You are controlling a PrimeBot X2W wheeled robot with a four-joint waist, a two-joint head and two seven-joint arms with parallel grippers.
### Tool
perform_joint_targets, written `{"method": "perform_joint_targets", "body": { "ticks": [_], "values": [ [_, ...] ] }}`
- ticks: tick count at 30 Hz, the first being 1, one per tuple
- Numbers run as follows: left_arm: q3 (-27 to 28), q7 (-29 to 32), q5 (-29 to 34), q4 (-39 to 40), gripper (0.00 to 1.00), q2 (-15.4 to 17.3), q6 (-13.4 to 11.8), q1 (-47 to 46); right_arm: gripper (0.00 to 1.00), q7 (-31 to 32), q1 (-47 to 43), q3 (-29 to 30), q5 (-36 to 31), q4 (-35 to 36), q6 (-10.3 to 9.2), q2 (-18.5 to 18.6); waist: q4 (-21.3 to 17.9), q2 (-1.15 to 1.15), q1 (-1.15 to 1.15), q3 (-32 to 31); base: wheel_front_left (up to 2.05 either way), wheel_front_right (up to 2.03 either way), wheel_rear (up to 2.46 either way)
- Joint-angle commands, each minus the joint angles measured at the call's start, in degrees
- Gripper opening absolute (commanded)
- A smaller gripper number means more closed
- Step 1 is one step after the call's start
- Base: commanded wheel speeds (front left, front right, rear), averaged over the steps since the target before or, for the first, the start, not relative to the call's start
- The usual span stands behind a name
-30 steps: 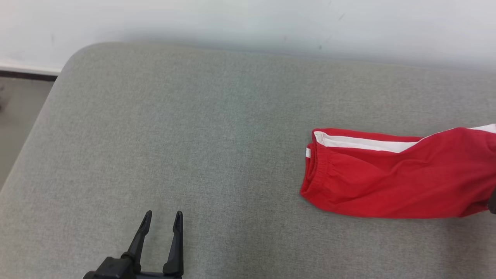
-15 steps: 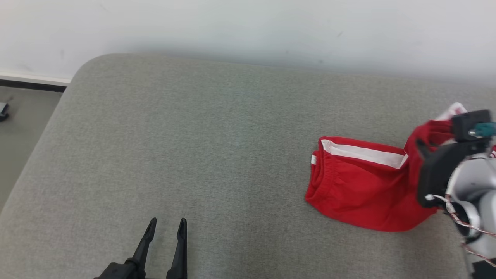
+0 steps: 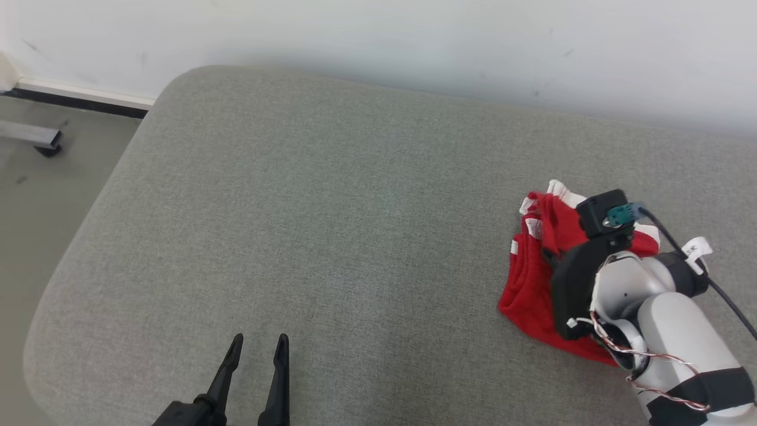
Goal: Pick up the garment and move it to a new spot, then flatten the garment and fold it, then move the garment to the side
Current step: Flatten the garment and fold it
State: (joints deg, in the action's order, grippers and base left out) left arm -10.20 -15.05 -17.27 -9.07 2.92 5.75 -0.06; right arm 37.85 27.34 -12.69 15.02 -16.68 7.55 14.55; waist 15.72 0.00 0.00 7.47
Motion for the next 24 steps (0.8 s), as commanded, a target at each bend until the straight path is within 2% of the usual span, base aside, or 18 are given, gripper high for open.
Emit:
{"method": "perform_joint_targets", "body": {
  "ticks": [1, 7, 8, 9, 16, 19, 24],
  "values": [
    [0.03, -0.13, -0.3, -0.05, 1.0, -0.06, -0.18, -0.05, 0.0, -0.38, 0.47, -1.27, 0.54, -1.18, -0.15, -0.33, 0.51, 0.0, 0.0, 0.29, 0.0, 0.0, 0.0],
    [0.09, -0.13, -0.28, 0.14, 1.0, -0.06, -0.36, -0.25, 0.0, -1.38, 0.93, -3.03, 1.21, -3.76, -0.15, -0.88, 0.55, 0.0, 0.0, 0.44, 0.0, 0.0, 0.0],
    [0.08, -0.14, -0.14, 0.16, 1.0, -0.06, -0.34, -0.3, 0.29, -2.2, 1.15, -3.2, 1.53, -3.97, -0.15, -1.24, 0.49, 0.0, 0.0, 0.45, 0.0, 0.0, 0.0],
    [0.08, -0.14, -0.05, 0.22, 1.0, -0.06, -0.37, -0.35, 1.0, -3.2, 1.4, -2.84, 1.78, -4.31, -0.15, -1.7, 0.4, 0.0, 0.0, 0.45, 0.0, 0.0, 0.0],
    [0.48, -0.13, 0.36, 0.63, 1.0, -0.06, -0.68, 0.15, 1.0, -9.94, 3.01, -1.98, 6.46, -2.63, -0.15, -2.94, -0.86, 0.0, 0.0, -0.05, 0.0, 0.0, 0.0],
    [0.85, -0.13, 0.44, 0.73, 1.0, -0.06, -0.67, 0.46, 1.0, -13.01, 3.11, 0.1, 7.02, -0.8, -0.15, -1.38, -1.55, 0.0, 0.0, -0.37, 0.0, 0.0, 0.0],
    [0.68, -0.13, 0.32, 0.6, 1.0, -0.06, -0.33, 0.53, 1.0, -16.83, 0.29, 6.38, 3.43, -0.38, -0.15, 1.02, -2.31, 0.0, 0.0, -0.56, 0.0, 0.0, 0.0]
  ]
}}
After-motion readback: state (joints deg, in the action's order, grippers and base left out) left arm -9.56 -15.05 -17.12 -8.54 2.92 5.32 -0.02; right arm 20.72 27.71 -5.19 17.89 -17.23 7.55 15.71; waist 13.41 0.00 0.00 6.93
